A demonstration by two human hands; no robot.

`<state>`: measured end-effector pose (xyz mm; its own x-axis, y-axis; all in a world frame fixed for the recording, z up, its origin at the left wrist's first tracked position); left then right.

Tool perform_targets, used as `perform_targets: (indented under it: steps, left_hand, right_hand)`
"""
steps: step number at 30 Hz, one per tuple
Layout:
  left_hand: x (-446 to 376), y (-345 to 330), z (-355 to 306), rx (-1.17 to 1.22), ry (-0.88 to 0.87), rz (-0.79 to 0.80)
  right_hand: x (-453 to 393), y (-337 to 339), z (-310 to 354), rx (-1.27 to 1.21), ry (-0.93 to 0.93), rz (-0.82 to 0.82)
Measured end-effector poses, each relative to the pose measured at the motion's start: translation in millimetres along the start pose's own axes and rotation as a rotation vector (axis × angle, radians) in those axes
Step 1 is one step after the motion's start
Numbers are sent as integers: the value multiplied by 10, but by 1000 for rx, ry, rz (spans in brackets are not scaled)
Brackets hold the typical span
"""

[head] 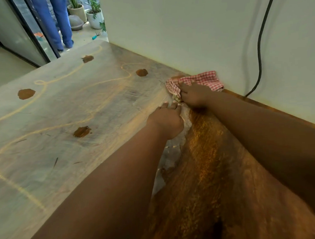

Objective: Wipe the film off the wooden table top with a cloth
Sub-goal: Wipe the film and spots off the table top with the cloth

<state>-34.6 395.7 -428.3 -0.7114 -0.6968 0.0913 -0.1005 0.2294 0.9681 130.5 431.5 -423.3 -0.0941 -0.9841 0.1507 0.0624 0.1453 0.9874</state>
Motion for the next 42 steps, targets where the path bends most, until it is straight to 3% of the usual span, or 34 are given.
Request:
perform_targets:
  steps: [2, 5, 10, 16, 19, 23, 26, 29, 33, 37, 42]
  left_hand:
    - [-8, 74, -3, 13, -7, 31]
    - [43, 207, 59, 103, 9, 32]
    - [327, 230, 366, 46, 87, -82]
    - [587, 72, 500, -47, 101, -31]
    - [654, 28, 466, -41, 88, -29]
    - [660, 54, 452, -56, 79, -5]
    - [684, 111, 456, -68, 74, 4]
    - [739, 149, 484, -100, 82, 28]
    - [864, 127, 490, -99, 85, 45]
    - [963, 171, 562, -102, 92, 39]
    - [1139, 245, 609, -205, 90, 56]
  right_hand:
    - [182, 1, -194, -8, 49, 62]
    - [242, 102, -421, 4, -40, 109]
    - [255, -3, 106, -41, -168, -1]
    - [786, -119, 231, 0, 80, 56]
    - [909, -65, 41, 1, -11, 102]
    - [750, -45, 510, -37, -141, 71]
    - [880, -168, 858, -11, -11, 69]
    - [1153, -268, 714, 17, 95, 68]
    - [1217, -189, 508, 25, 33, 125]
    - [1100, -193, 963, -37, -77, 86]
    - [1504, -328, 1202, 9, 128, 78]
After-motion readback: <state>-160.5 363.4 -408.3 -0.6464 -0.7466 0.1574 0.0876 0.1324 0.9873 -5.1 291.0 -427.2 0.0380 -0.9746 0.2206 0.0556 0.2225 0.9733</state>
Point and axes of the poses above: each hand's wrist, its own x-axis away from the middle knuckle, its own y-axis out of the back of the hand, z = x × y, the point moved 2 cm from there along -x, towards the middle knuckle, and after that the axes turned 6 degrees about -z, right-handed, at the moved point
